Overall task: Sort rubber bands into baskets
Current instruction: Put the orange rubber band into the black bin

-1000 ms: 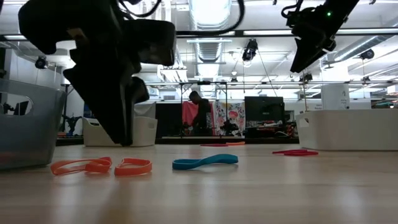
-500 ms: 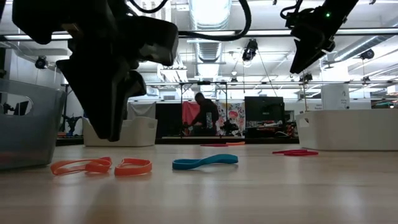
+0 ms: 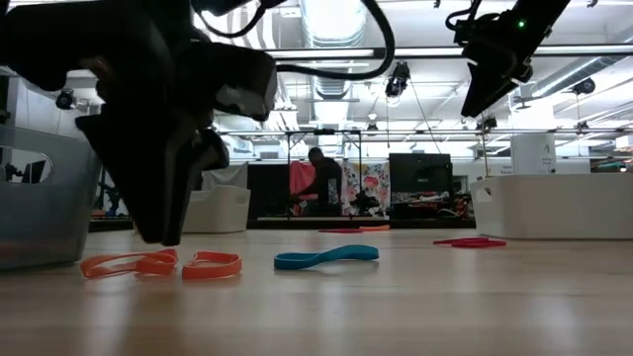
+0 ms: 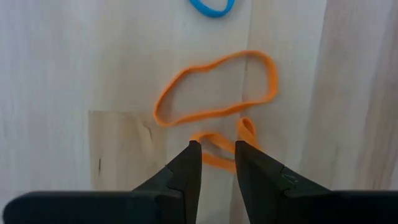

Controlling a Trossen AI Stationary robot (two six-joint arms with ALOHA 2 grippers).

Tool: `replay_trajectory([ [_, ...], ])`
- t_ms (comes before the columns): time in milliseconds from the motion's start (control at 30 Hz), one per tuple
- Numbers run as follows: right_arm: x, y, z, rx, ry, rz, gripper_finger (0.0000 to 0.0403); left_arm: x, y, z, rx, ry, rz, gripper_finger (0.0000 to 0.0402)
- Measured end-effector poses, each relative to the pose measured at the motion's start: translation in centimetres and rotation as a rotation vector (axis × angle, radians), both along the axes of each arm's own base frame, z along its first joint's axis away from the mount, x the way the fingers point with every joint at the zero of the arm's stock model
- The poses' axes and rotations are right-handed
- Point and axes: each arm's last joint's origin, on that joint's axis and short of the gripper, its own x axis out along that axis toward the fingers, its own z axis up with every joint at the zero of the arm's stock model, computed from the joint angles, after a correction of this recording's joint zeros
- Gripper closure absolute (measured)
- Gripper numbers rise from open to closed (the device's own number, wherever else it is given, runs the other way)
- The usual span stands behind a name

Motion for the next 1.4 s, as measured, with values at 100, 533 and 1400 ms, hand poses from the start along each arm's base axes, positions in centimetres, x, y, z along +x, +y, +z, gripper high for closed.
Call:
replay_trajectory([
  [100,0.0,0.0,0.0,0.001,-0.002,-0.002,0.0221,0.0,0.0,-0.1,-0.003,-0.007,-0.008,0.0319],
  [533,0.0,0.0,-0.1,0.001,0.000,-0.002,0.0221,-0.1,0.1,-0.3,0.021,-0.011,-0.038,0.0319],
  [1400,-0.3,0.0,-1.7,0.017,0.041,-0.017,0.0221,-0.3,0.3,-1.6,0.011,-0.051,0.030,0.0344],
])
